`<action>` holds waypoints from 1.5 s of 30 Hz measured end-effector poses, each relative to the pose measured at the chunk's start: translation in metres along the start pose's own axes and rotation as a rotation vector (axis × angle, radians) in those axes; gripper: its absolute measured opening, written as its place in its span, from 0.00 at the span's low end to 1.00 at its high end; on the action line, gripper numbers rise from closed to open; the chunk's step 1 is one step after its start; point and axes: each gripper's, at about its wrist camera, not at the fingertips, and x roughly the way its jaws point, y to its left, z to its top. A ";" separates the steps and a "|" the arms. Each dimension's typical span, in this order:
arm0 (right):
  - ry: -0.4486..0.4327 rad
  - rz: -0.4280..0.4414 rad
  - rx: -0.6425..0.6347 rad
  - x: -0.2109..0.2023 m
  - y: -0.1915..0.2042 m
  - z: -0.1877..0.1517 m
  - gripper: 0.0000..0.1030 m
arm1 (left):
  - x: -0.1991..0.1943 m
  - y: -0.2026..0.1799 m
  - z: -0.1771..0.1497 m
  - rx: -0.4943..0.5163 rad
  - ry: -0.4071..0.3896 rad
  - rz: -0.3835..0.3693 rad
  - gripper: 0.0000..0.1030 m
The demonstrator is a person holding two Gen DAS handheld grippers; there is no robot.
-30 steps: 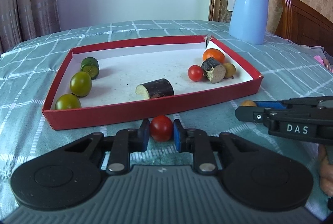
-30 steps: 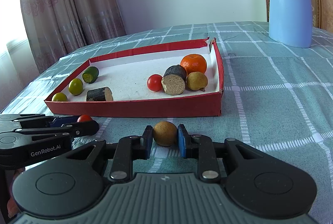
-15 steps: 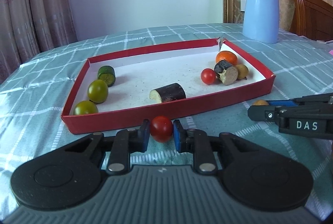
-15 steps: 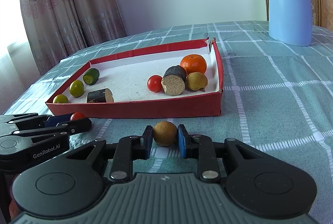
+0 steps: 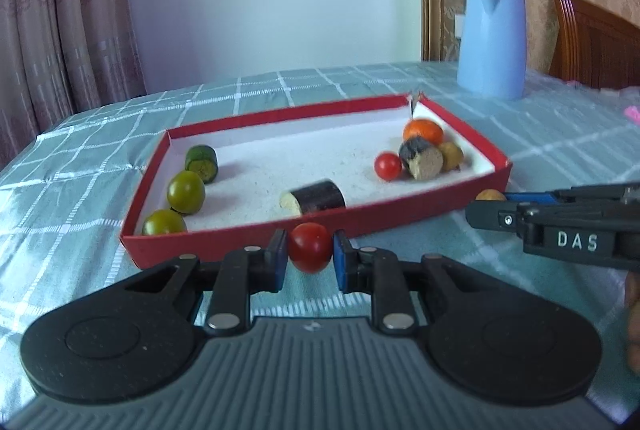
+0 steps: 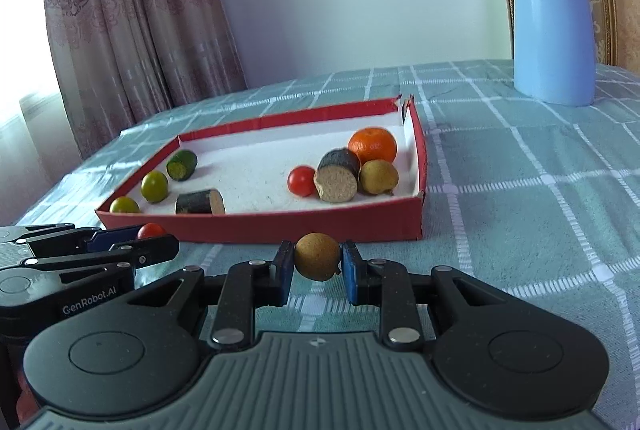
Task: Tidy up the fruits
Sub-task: 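Carry the cherry tomato and longan into the tray and open both tools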
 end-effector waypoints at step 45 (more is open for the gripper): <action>0.104 -0.056 -0.201 0.127 0.054 0.059 0.24 | 0.098 0.061 0.049 -0.197 0.103 0.151 0.59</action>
